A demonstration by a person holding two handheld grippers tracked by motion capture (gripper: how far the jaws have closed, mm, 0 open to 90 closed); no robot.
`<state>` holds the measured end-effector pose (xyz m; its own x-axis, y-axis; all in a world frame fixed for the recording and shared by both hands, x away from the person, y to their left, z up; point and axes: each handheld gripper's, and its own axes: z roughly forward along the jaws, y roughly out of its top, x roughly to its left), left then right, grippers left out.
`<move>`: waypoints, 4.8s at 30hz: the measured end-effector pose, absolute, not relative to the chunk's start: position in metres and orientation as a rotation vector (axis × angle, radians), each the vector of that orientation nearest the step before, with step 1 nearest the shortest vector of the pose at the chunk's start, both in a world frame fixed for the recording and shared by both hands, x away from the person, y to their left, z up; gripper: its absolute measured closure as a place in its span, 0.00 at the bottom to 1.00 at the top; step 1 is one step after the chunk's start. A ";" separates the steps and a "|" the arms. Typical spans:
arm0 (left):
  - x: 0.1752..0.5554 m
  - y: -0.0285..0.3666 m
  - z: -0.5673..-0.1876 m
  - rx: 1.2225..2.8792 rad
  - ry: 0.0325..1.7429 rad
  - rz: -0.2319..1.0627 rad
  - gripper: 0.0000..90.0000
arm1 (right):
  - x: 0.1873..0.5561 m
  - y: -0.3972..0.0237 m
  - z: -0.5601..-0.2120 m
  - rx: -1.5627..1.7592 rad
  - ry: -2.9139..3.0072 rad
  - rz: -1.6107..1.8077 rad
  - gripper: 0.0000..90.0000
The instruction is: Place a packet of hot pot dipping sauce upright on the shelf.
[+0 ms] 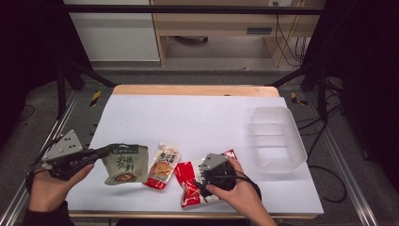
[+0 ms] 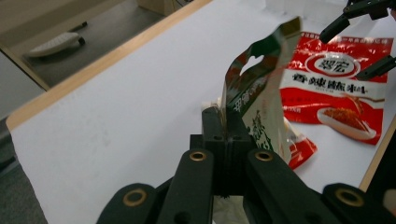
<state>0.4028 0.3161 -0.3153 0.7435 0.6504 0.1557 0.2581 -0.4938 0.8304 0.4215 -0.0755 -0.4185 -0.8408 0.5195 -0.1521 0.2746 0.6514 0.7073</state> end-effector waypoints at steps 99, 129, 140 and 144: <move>0.443 0.271 -0.428 2.012 0.926 0.546 0.10 | 0.530 -0.178 -0.239 0.460 2.427 0.556 1.00; 0.435 0.297 -0.445 2.024 1.026 0.633 0.09 | 0.560 -0.275 -0.242 0.748 2.288 0.540 1.00; 0.435 0.298 -0.445 2.027 1.030 0.638 0.09 | 0.571 -0.305 -0.266 0.833 2.293 0.510 1.00; 0.436 0.298 -0.445 2.028 1.028 0.640 0.09 | 0.576 -0.310 -0.278 0.844 2.299 0.503 1.00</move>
<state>0.4356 0.2975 -0.4453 0.5505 0.8297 0.0923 0.4488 -0.3874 0.8053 0.5759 -0.3098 -0.2778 -0.5961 0.6795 -0.4277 0.4387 0.7218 0.5353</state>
